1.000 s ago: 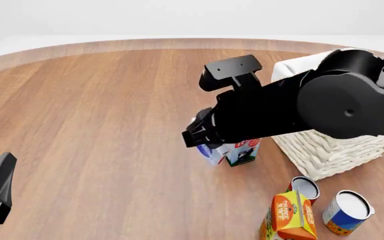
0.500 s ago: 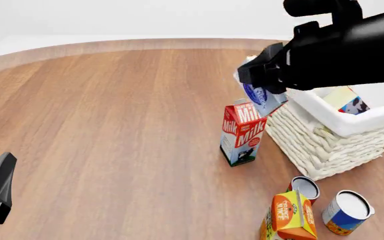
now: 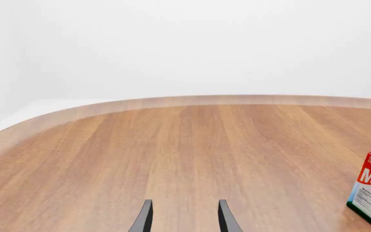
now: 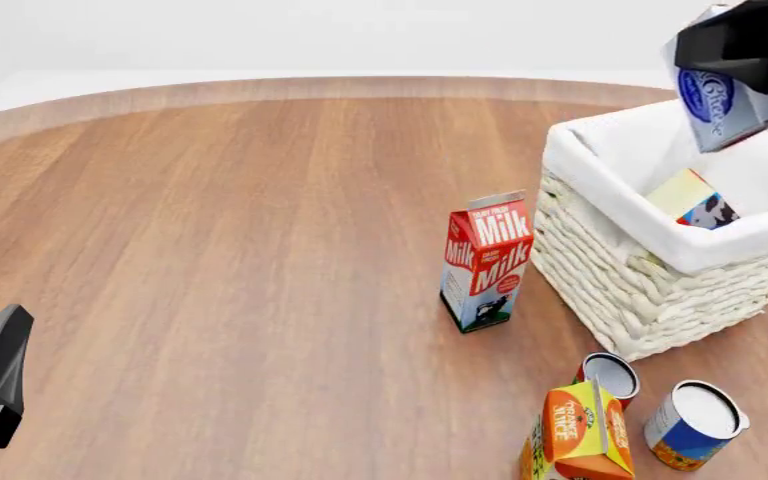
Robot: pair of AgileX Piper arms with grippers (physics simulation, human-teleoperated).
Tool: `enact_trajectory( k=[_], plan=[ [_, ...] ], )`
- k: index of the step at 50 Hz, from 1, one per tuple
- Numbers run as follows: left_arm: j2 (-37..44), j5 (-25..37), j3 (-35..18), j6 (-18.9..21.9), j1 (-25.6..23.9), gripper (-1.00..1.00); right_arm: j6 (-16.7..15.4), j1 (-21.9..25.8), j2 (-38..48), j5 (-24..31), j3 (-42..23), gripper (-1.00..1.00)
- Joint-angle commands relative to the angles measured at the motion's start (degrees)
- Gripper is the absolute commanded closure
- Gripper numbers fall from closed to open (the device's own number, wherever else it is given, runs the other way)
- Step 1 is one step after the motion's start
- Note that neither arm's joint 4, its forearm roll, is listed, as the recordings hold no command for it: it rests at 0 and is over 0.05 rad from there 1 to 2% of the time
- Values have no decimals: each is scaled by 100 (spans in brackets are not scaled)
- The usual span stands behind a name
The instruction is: Pick up the cream cheese box and the butter, and put them in the basket.
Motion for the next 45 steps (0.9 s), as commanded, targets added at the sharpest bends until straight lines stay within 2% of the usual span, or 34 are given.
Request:
enact_trajectory(
  k=[1, 5, 7, 14, 22, 32, 45],
  plan=[
    [0, 0, 0, 0, 0, -100, 46, -853, -127, -104, 59, 100],
    [0, 0, 0, 0, 0, -100, 8, -1113, -70, -216, 103, 100],
    [0, 0, 0, 0, 0, -100, 161, -1284, 0, -295, 130, 100],
    [0, 0, 0, 0, 0, -100, 219, -1606, 234, -612, 306, 100],
    [0, 0, 0, 0, 0, -100, 269, -1742, 535, -813, 317, 100],
    [0, 0, 0, 0, 0, -100, 428, -1870, 930, -1485, 777, 100],
    [0, 0, 0, 0, 0, -100, 540, -1897, 1121, -1811, 1016, 100]
  ],
)
